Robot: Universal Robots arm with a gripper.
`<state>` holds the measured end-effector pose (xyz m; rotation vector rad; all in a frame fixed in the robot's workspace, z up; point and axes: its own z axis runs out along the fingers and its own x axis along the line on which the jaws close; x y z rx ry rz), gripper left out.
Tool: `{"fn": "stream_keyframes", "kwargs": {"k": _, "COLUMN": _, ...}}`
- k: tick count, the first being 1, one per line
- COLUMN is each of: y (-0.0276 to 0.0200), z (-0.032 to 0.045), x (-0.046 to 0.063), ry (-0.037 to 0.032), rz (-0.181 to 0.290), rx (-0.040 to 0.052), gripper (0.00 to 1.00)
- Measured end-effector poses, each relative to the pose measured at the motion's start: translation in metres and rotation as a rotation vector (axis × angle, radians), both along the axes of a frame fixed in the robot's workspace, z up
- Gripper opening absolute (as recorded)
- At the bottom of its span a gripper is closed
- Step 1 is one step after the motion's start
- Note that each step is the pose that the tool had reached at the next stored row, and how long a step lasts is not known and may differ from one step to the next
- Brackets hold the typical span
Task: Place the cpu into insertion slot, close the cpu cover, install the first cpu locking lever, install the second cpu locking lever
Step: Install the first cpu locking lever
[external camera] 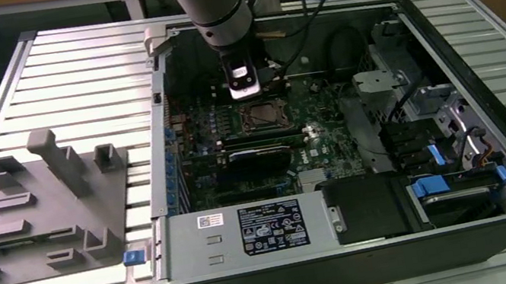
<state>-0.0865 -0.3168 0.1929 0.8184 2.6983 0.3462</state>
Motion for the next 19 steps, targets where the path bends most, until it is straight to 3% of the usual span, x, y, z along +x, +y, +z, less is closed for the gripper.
{"fn": "stream_keyframes", "kwargs": {"k": 5, "y": -0.0009, "z": -0.0004, "x": 0.0000, "ry": -0.0198, "rz": 0.007, "rx": 0.0027, "gripper": 0.11}}
{"fn": "stream_keyframes", "kwargs": {"k": 8, "y": -0.0030, "z": -0.0007, "x": 0.0000, "ry": -0.0272, "rz": 0.013, "rx": 0.0043, "gripper": 0.11}}
{"fn": "stream_keyframes", "kwargs": {"k": 13, "y": -0.0087, "z": -0.0016, "x": 0.0000, "ry": -0.0327, "rz": 0.022, "rx": 0.0048, "gripper": 0.11}}
{"fn": "stream_keyframes", "kwargs": {"k": 19, "y": -0.0093, "z": 0.0002, "x": 0.0000, "ry": -0.0327, "rz": 0.023, "rx": 0.0045, "gripper": 0.11}}
